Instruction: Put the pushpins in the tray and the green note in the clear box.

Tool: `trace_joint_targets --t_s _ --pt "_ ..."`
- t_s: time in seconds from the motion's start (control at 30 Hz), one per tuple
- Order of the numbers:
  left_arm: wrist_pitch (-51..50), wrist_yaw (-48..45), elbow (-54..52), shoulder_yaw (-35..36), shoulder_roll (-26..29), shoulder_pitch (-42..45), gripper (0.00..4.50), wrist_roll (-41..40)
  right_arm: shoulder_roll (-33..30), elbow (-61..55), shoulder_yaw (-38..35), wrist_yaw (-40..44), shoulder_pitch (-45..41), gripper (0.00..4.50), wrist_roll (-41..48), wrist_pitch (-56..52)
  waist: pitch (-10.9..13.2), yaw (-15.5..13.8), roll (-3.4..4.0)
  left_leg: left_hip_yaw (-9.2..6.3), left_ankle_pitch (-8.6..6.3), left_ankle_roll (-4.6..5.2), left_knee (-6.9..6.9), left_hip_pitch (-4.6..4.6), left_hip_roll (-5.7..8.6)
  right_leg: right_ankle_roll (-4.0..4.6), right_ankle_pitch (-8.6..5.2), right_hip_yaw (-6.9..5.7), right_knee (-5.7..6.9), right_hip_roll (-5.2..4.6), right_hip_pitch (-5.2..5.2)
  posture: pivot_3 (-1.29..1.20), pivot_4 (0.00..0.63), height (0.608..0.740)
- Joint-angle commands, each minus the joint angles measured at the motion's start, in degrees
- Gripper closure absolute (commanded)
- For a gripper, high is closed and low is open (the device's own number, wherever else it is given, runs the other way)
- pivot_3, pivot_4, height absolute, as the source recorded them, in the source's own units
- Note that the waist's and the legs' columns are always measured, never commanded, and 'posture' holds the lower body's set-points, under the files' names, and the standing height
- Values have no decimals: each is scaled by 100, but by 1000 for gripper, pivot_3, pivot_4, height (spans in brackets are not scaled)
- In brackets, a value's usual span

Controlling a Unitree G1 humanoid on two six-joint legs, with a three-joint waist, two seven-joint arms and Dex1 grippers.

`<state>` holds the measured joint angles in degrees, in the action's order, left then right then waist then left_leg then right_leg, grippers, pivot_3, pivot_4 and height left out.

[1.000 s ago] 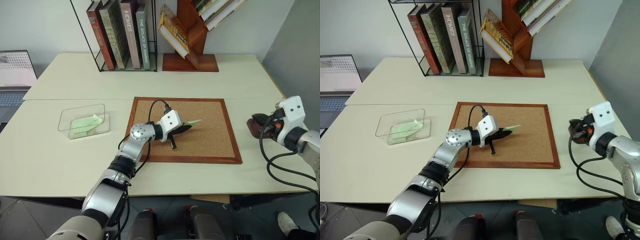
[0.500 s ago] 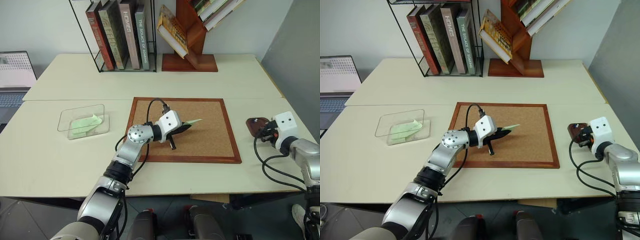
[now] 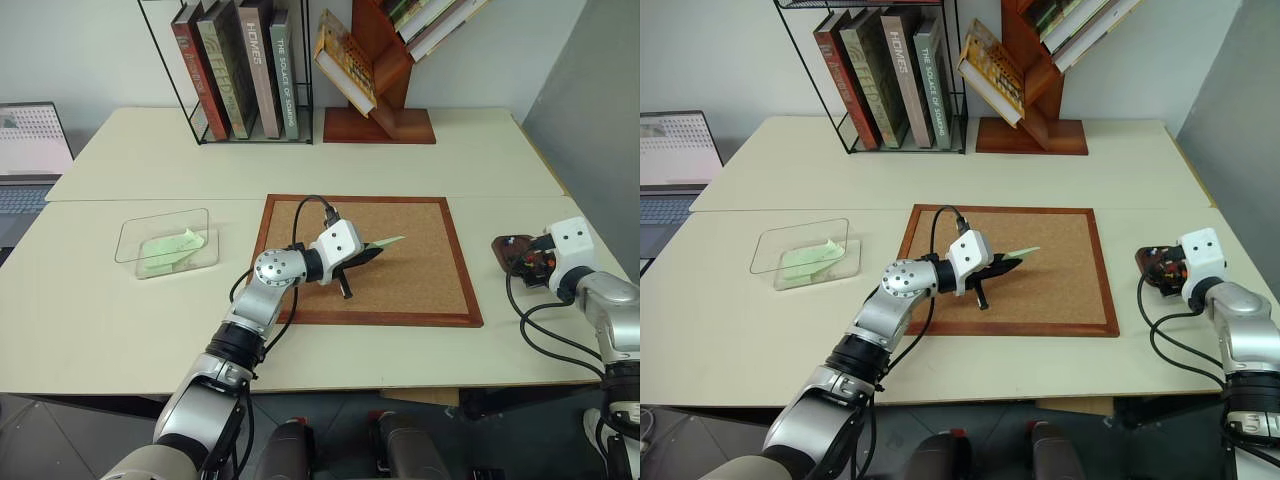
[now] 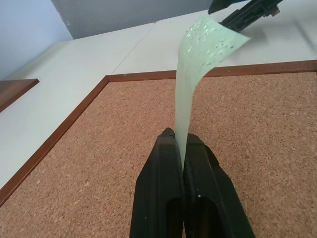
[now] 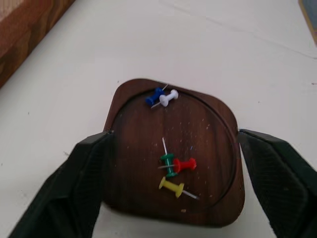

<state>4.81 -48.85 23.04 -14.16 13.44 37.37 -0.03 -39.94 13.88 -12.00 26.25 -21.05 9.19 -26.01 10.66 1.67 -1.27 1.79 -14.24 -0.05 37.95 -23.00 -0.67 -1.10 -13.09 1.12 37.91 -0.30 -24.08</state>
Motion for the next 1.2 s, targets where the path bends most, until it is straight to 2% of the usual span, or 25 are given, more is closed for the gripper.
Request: trace_joint_targets --t_s 0.03,0.2,0.4,0.53,0.73,1.03,1.07,1.2 --pt "-207 35 -617 191 183 128 4500 -111 -119 -775 -412 361 -111 20 419 341 0 6 0 0 0 0 0 1 -1 0 0 0 0 0 1 0 150 740" --pt "-1123 111 -1569 598 652 8 4500 -342 -133 -1563 -178 1166 -51 20 730 822 0 20 0 -4 0 0 -2 3 -6 0 0 -2 2 5 1 0 150 740" --pt "-2493 479 -2141 1630 1755 -457 4500 -495 203 -2942 630 2096 -428 20 1874 -75 1 91 0 -5 0 -1 -2 10 -19 0 0 -1 9 12 0 0 150 740" --pt "-3163 804 -2189 2423 2377 -872 4500 -604 345 -3154 1427 2451 -958 20 1964 -510 3 58 -5 -22 1 -2 2 7 -22 1 -1 -11 9 10 0 0 150 740" --pt "-3844 1469 -1981 3230 2773 -1094 4500 -674 711 -2670 2021 2389 -1485 20 1512 -355 4 -56 -15 -25 1 -2 3 -2 -3 2 -1 -19 0 -42 -1 0 150 740" --pt "-4151 2035 -1520 3458 2866 -1114 4500 -738 863 -2745 2278 2441 -1463 20 1243 -338 5 -104 -23 -26 0 -1 0 -6 7 6 0 -25 -2 -68 -3 0 150 740" --pt "-4197 2084 -1538 3449 2866 -1130 4178 -740 869 -2753 2269 2443 -1464 0 1239 -354 5 -104 -23 -26 1 -1 1 -6 7 6 0 -26 -1 -68 -3 0 150 740" --pt "-4372 2204 -1633 3471 2838 -1163 3448 -829 889 -2775 2268 2444 -1467 0 1239 -403 3 -102 -26 -25 1 -1 1 -4 7 7 0 -24 1 -69 -3 0 150 740"
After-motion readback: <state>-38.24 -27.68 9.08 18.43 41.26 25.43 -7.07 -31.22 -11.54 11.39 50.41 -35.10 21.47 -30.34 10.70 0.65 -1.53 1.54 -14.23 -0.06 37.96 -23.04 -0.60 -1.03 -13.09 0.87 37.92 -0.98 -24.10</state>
